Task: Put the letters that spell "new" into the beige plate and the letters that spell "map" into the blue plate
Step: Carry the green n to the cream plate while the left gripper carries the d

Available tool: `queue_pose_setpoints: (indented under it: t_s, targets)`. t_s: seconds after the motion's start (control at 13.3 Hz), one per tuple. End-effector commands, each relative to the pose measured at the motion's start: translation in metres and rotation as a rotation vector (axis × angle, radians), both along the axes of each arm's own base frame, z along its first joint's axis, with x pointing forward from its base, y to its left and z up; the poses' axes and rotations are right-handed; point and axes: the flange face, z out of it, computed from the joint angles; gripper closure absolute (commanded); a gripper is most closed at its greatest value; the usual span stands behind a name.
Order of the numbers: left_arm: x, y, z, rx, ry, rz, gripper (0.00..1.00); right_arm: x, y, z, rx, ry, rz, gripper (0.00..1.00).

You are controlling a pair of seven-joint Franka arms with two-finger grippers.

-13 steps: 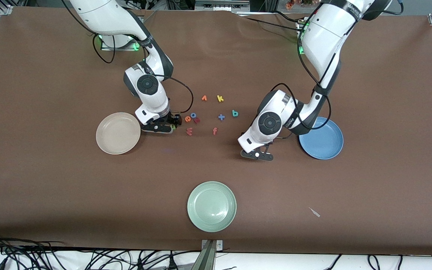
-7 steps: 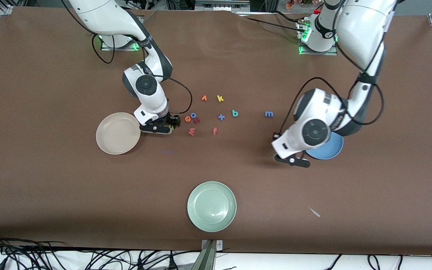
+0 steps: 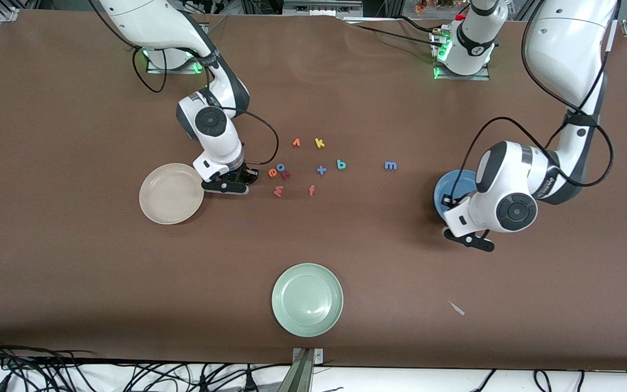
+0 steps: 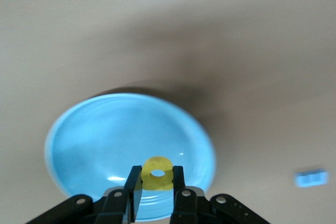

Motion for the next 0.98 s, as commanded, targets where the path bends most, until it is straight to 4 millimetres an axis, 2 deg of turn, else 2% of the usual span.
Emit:
queue_pose_setpoints:
  t_s: [0.0,0.23,0.3,0.38,0.45,0.6,0.68,0.75,0.9]
  targets:
    - [-0.017,0.009,-0.022,0.032,0.034,-0.052,0.90,0.006,-0.002,0.011,-0.018,-0.007,0.041,0.91]
    - [-0.041,0.020,-0.061,0.014,0.006,-0.044,0.89,0.039,-0.024,0.058,-0.113,0.060,0.107,0.91]
    - [-0.042,0.019,-0.062,0.012,0.002,-0.040,0.74,0.050,-0.040,0.071,-0.138,0.083,0.141,0.91]
    - [-0.041,0.017,-0.057,0.013,-0.004,-0.038,0.52,0.059,-0.059,0.081,-0.154,0.095,0.173,0.91]
    - [-0.040,0.016,-0.052,0.011,-0.012,-0.040,0.01,0.064,-0.078,0.090,-0.168,0.108,0.208,0.90]
    - [-0.038,0.014,-0.031,0.007,-0.025,-0.034,0.00,0.068,-0.119,0.085,-0.189,0.133,0.244,0.89]
    - [-0.040,0.008,-0.014,-0.001,-0.018,-0.023,0.00,0.064,-0.129,0.078,-0.186,0.125,0.244,0.84]
    - [-0.042,0.006,0.001,-0.019,-0.013,0.011,0.00,0.056,-0.138,0.064,-0.179,0.113,0.242,0.76]
    - [-0.047,-0.015,0.024,-0.089,-0.013,0.078,0.00,0.049,-0.145,0.053,-0.165,0.080,0.220,0.20]
